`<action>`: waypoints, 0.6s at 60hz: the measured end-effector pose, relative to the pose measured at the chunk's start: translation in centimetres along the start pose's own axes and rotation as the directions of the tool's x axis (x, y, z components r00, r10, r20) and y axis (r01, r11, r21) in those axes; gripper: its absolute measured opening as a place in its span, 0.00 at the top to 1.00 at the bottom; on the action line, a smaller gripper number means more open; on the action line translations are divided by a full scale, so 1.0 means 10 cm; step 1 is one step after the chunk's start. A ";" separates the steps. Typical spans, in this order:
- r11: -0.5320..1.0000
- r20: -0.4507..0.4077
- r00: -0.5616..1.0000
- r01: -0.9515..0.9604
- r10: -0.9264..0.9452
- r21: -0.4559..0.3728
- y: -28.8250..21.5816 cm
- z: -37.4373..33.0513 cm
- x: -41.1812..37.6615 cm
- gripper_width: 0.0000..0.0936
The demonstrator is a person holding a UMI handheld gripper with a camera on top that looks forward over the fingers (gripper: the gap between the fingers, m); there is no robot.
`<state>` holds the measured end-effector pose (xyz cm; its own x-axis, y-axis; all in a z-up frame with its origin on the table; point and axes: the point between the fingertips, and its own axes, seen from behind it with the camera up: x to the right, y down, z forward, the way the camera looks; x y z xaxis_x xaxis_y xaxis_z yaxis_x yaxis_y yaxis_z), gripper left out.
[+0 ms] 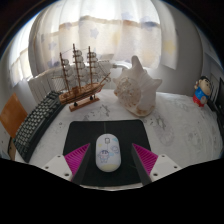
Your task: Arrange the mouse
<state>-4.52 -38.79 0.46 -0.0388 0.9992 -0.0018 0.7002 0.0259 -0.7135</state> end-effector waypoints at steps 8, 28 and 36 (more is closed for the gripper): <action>0.999 -0.014 0.999 -0.036 0.036 -0.001 -0.14 -0.75 0.12 0.09; 1.000 -0.056 0.998 0.002 -0.002 -0.001 0.15 -2.45 0.40 0.09; 0.999 -0.036 0.999 -0.035 0.034 -0.024 0.31 -2.57 0.42 0.09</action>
<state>15.77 -33.76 16.22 0.0105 0.9999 -0.0007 0.7182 -0.0080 -0.6958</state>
